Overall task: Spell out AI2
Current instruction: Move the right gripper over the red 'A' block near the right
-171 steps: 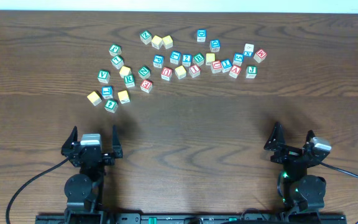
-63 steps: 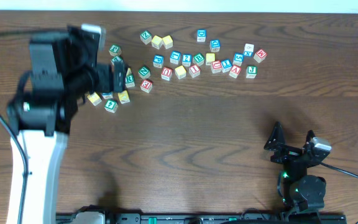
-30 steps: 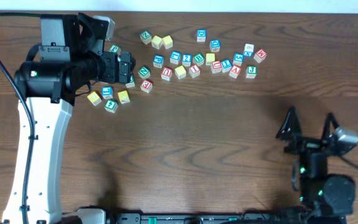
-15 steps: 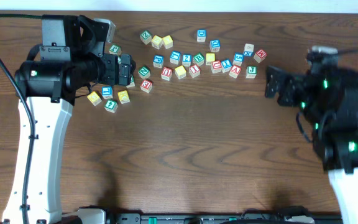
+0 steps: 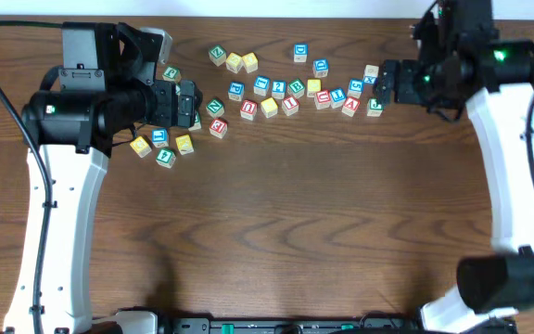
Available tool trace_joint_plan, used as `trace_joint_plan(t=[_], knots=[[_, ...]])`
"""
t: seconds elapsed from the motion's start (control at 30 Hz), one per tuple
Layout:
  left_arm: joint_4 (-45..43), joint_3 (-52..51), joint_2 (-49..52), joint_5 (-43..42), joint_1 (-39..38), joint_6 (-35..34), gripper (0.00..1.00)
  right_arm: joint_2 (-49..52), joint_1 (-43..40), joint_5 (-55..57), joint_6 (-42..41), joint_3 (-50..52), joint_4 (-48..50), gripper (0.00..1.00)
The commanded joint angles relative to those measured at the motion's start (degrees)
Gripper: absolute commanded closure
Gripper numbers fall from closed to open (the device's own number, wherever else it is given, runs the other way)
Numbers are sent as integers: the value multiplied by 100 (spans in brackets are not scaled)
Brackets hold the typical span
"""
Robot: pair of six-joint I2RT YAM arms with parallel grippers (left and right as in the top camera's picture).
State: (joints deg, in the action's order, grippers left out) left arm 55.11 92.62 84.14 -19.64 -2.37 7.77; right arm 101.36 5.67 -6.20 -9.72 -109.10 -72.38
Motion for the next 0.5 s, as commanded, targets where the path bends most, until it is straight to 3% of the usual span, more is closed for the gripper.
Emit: trace_joint_plan(t=[0.0, 0.33, 0.47], knots=[[2, 98, 22, -70, -11, 50, 1, 354, -35, -37, 166, -221, 42, 1], [216, 98, 22, -72, -11, 50, 1, 920, -33, -599, 24, -210, 846, 1], [219, 98, 44, -79, -11, 50, 1, 994, -13, -592, -852, -184, 1132, 9]])
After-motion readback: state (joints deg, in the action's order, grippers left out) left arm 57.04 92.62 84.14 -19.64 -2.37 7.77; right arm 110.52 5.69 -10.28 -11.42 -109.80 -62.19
